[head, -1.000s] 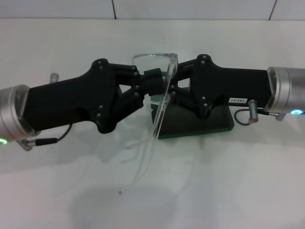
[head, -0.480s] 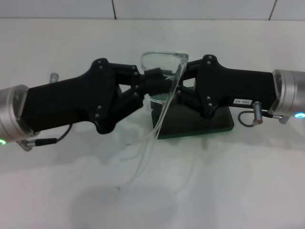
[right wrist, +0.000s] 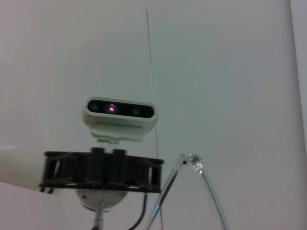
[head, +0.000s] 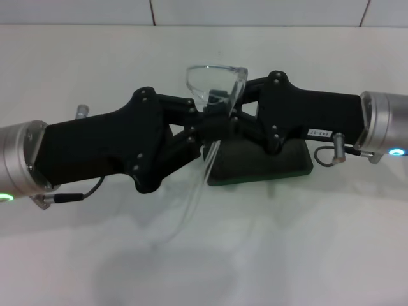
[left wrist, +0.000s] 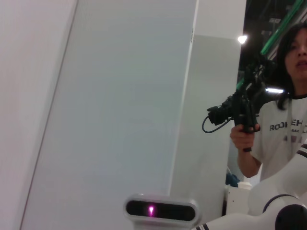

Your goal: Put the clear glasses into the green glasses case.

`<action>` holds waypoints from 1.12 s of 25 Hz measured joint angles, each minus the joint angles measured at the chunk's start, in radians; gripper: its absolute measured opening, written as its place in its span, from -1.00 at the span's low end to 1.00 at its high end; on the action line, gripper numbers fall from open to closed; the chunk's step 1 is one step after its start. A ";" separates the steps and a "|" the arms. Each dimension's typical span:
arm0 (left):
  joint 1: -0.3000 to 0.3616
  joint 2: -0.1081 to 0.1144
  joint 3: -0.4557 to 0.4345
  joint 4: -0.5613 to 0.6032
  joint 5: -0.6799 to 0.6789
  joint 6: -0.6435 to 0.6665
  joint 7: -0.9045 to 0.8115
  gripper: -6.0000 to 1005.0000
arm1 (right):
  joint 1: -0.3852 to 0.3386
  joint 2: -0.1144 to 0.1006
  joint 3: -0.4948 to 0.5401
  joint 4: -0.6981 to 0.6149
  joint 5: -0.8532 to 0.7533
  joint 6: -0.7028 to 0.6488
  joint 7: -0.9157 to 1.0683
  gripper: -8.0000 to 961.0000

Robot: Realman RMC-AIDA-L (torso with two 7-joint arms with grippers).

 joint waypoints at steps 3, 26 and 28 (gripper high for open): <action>0.000 -0.001 0.003 0.000 0.000 -0.001 0.000 -0.85 | 0.005 0.000 -0.028 0.000 0.028 0.021 0.003 -0.76; 0.004 0.000 0.017 -0.012 0.012 -0.059 0.006 -0.85 | 0.027 0.000 -0.168 -0.012 0.111 0.080 0.009 -0.76; 0.005 0.000 0.016 -0.012 0.012 -0.063 0.010 -0.85 | 0.027 0.000 -0.168 -0.013 0.115 0.078 0.009 -0.76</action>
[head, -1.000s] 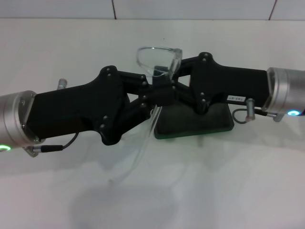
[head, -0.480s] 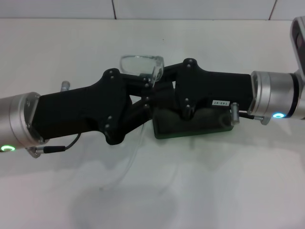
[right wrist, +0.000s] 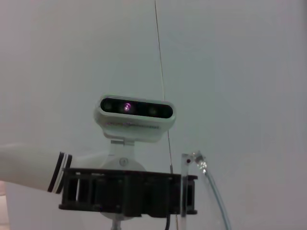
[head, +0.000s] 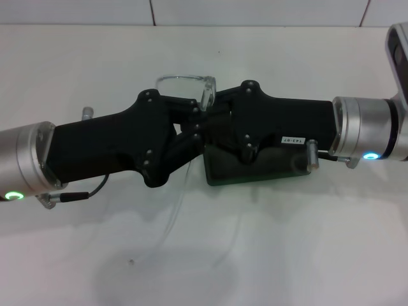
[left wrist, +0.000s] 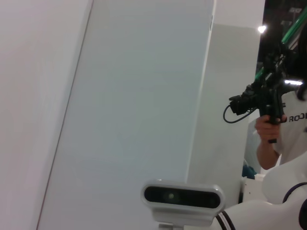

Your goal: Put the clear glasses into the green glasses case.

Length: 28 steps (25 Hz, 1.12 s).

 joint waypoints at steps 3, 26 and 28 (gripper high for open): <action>-0.001 0.000 -0.001 0.000 0.000 0.000 0.005 -0.85 | 0.000 0.000 0.000 -0.001 0.000 -0.004 0.000 -0.76; 0.001 0.000 -0.004 -0.016 -0.012 0.000 0.017 -0.85 | -0.010 0.000 0.006 -0.001 0.001 -0.031 -0.005 -0.76; 0.000 0.001 -0.003 -0.017 -0.012 0.001 0.017 -0.85 | -0.011 0.000 0.007 -0.001 0.003 -0.031 -0.006 -0.76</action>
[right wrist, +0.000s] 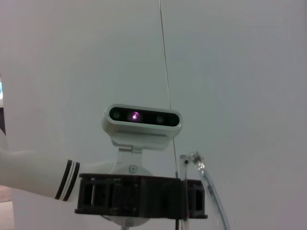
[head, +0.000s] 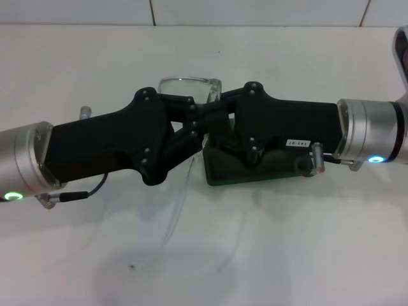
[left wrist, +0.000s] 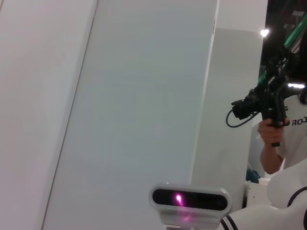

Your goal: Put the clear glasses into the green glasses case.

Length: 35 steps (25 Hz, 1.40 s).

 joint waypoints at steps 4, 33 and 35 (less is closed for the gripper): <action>0.000 0.000 0.001 0.000 0.000 0.001 0.000 -0.85 | -0.001 0.000 0.000 0.001 0.008 -0.011 -0.001 -0.76; 0.016 0.007 -0.014 0.000 -0.031 0.016 0.000 -0.85 | -0.057 -0.002 0.123 0.002 0.031 -0.006 -0.068 -0.76; 0.028 0.014 -0.046 0.016 -0.034 0.031 -0.002 -0.85 | -0.065 -0.006 0.159 0.002 0.033 -0.023 -0.068 -0.76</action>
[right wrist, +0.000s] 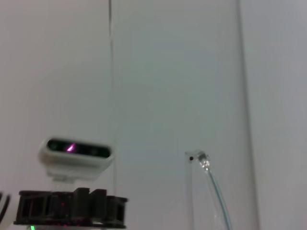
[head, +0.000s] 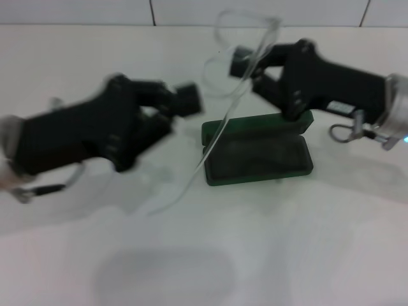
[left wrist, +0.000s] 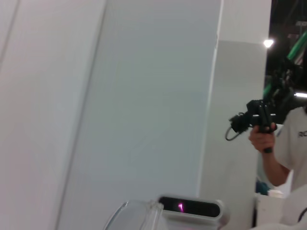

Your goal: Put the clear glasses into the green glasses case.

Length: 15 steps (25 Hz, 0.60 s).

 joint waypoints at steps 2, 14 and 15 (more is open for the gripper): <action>0.013 0.011 -0.062 0.012 0.004 0.021 -0.006 -0.85 | -0.008 -0.003 0.061 0.010 0.001 -0.060 0.008 -0.76; 0.071 0.039 -0.159 -0.002 0.035 0.045 0.000 -0.85 | -0.075 0.000 0.242 0.036 0.149 -0.393 0.106 -0.76; 0.068 0.028 -0.157 -0.003 0.050 0.049 0.001 -0.85 | -0.076 0.002 0.240 0.036 0.167 -0.404 0.112 -0.76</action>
